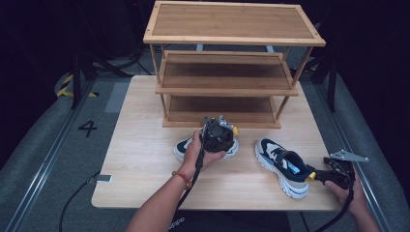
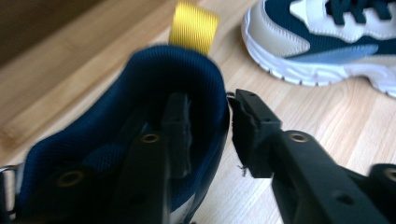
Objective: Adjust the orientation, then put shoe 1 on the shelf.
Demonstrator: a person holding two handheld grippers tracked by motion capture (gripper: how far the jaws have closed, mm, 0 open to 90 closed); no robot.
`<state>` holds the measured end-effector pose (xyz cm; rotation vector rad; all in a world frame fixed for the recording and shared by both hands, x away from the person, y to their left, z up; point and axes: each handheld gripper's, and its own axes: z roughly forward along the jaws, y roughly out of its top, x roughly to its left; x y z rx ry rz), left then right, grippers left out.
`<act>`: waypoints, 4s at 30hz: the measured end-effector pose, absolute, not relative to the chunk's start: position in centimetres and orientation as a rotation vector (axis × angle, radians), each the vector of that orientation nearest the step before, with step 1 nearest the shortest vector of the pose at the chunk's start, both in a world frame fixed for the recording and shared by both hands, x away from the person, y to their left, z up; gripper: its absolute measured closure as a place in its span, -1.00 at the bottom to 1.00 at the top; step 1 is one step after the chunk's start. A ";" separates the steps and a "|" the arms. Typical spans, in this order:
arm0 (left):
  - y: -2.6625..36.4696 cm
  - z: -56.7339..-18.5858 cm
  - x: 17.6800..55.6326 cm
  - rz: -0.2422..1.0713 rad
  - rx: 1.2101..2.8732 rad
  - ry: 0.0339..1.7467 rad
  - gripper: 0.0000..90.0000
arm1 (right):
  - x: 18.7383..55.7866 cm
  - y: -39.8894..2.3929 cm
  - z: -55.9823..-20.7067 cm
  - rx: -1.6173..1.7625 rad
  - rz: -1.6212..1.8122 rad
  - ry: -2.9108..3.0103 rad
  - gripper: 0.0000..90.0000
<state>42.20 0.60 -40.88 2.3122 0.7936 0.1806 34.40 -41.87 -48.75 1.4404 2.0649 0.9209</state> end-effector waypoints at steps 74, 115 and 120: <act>3.9 -39.6 33.8 -0.264 2.787 0.496 0.16 | 34.4 -41.9 -48.8 1.440 0.919 2.064 -0.62; 0.9 -31.2 33.7 -0.141 2.904 -0.056 0.68 | 34.5 -41.8 -48.8 1.439 0.920 2.065 -0.62; 0.5 -29.3 34.0 -0.114 2.892 -0.099 0.68 | 34.5 -41.8 -48.8 1.439 0.920 2.065 -0.62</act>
